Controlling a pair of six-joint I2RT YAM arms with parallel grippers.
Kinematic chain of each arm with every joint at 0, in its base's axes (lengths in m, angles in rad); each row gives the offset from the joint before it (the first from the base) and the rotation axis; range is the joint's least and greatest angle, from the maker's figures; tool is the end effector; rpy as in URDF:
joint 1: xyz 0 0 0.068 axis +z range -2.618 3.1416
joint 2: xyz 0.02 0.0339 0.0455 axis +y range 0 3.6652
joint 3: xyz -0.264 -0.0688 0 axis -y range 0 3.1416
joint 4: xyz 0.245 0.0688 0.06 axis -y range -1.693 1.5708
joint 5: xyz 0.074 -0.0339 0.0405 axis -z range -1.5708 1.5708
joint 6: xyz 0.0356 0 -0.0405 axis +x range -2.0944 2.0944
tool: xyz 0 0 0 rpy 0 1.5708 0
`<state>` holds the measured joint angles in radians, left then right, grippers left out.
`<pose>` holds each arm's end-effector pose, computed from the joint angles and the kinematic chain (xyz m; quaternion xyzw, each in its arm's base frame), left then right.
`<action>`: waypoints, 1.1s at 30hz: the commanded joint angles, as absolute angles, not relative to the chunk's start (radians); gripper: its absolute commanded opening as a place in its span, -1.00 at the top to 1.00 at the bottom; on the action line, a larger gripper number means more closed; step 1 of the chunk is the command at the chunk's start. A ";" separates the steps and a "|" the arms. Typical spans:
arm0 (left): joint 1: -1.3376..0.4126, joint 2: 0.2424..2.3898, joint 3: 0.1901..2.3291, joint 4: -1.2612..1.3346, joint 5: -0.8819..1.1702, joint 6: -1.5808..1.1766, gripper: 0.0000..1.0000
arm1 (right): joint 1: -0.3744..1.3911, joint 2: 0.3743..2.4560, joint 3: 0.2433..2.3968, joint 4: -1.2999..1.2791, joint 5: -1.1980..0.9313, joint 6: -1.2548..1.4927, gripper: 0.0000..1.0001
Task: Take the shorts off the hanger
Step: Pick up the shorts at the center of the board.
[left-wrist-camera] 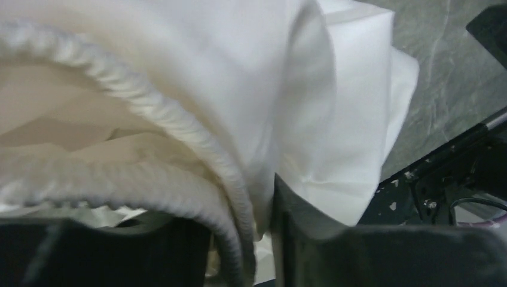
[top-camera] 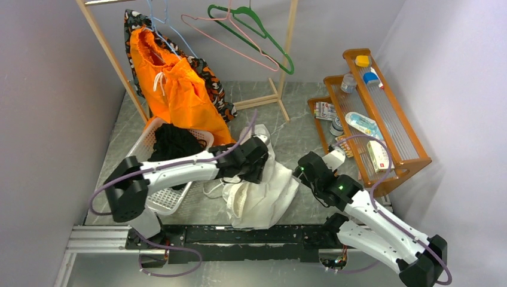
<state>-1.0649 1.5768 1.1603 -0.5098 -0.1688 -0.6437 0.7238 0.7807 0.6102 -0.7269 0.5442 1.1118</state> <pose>0.1678 -0.2905 0.2460 0.1715 0.9298 -0.1855 0.2675 0.1240 0.0850 0.2352 0.2624 0.8750 0.0986 0.3948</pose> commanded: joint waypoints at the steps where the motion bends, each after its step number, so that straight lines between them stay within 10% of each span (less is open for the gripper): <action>1: -1.109 1.691 1.275 -0.411 -0.019 -0.564 0.00 | 0.722 0.768 0.603 -0.828 0.686 1.192 -0.31; 4: -1.143 1.793 1.318 -0.422 -0.006 -0.561 -0.50 | 0.722 0.762 0.614 -0.856 0.691 1.217 -0.31; 17: -1.202 1.913 1.260 -0.343 0.104 -0.608 -0.87 | 0.720 0.714 0.595 -0.839 0.672 1.220 -0.30; 28: -1.239 2.066 1.256 -0.583 -0.265 -0.782 -0.76 | 0.721 0.699 0.635 -0.949 0.753 1.297 -0.28; 33: -1.241 2.112 1.225 -0.676 -0.407 -0.862 -0.13 | 0.722 0.698 0.656 -0.960 0.789 1.288 -0.28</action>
